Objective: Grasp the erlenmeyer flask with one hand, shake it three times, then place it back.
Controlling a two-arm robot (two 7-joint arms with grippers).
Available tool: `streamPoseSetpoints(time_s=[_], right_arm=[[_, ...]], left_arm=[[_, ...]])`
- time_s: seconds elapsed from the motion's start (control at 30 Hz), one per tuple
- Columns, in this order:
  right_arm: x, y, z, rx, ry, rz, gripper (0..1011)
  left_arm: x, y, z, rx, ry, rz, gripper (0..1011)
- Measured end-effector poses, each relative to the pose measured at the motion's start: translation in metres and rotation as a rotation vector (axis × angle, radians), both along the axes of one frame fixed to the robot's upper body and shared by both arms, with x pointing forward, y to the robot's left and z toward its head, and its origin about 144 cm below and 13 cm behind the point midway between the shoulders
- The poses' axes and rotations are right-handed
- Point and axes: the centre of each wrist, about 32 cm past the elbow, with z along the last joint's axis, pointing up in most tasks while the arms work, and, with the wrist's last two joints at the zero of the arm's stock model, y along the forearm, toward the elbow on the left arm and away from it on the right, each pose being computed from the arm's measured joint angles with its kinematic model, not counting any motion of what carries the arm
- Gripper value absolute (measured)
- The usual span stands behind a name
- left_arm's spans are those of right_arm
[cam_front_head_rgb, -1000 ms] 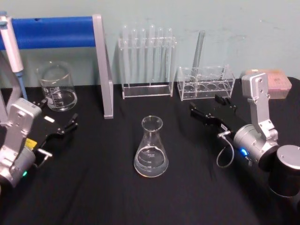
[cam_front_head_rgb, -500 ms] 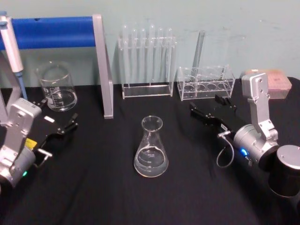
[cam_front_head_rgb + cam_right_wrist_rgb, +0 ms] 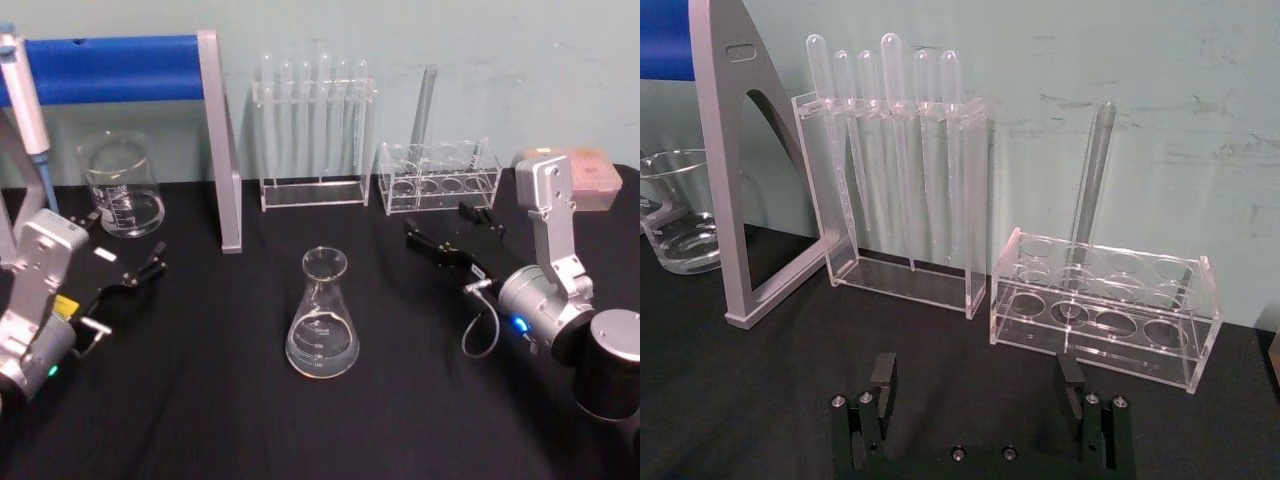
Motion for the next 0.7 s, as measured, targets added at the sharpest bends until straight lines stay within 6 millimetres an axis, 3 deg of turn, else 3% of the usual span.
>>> streamPoseSetpoints(time_s=[0.7], right_arm=[[0.0,0.0,0.0,0.0,0.0,0.0,1000]], left_arm=[[0.0,0.0,0.0,0.0,0.0,0.0,1001]])
